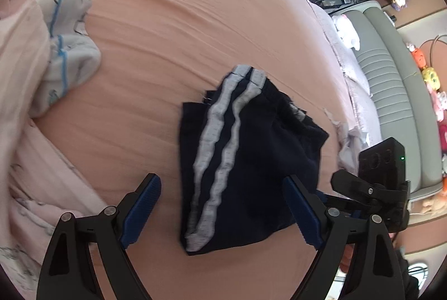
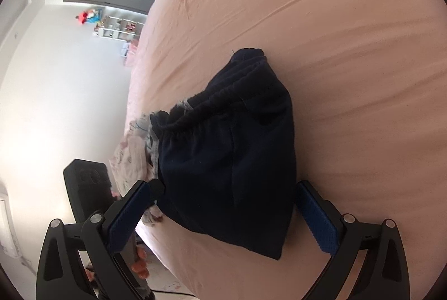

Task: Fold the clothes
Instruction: 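Grasp the folded navy pants with both grippers side by side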

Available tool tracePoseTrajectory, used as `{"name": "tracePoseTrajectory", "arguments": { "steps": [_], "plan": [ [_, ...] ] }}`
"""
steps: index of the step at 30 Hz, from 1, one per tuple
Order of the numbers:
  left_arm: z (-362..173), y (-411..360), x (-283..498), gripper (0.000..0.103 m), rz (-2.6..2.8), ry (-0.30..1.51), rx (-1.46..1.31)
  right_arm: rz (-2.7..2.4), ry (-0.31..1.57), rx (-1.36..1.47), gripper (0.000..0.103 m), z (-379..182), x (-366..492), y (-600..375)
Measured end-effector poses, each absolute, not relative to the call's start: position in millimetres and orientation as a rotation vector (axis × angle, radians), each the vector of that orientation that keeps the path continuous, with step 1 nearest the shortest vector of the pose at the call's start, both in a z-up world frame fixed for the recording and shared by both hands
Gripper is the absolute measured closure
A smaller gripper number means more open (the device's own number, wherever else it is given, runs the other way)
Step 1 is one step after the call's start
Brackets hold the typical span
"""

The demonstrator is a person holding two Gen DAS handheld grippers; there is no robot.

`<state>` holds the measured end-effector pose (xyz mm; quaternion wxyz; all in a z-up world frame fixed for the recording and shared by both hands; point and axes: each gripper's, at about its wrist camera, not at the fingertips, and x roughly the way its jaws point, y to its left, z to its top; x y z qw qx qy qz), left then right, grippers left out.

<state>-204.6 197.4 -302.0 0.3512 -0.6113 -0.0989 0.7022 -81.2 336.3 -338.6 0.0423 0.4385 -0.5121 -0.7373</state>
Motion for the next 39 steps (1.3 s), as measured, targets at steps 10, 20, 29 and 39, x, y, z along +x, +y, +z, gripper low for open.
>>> {"name": "tracePoseTrajectory", "arguments": {
  "steps": [10, 20, 29, 39],
  "plan": [
    [-304, 217, -190, 0.014, 1.860, -0.209, -1.547, -2.297, -1.633, 1.219, 0.000, -343, -84, 330],
    [-310, 214, -192, 0.014, 1.773, -0.377, -1.606, -2.198, -1.736, 1.161, 0.001, -347, -82, 332],
    [-320, 216, -202, 0.015, 1.726, -0.577, -1.604, -2.199, -1.742, 1.183, 0.001, -351, -76, 333],
    [-315, 215, -194, 0.058, 1.808, -0.508, -1.588, -2.303, -1.733, 1.203, 0.058, -360, -49, 338]
  ]
}}
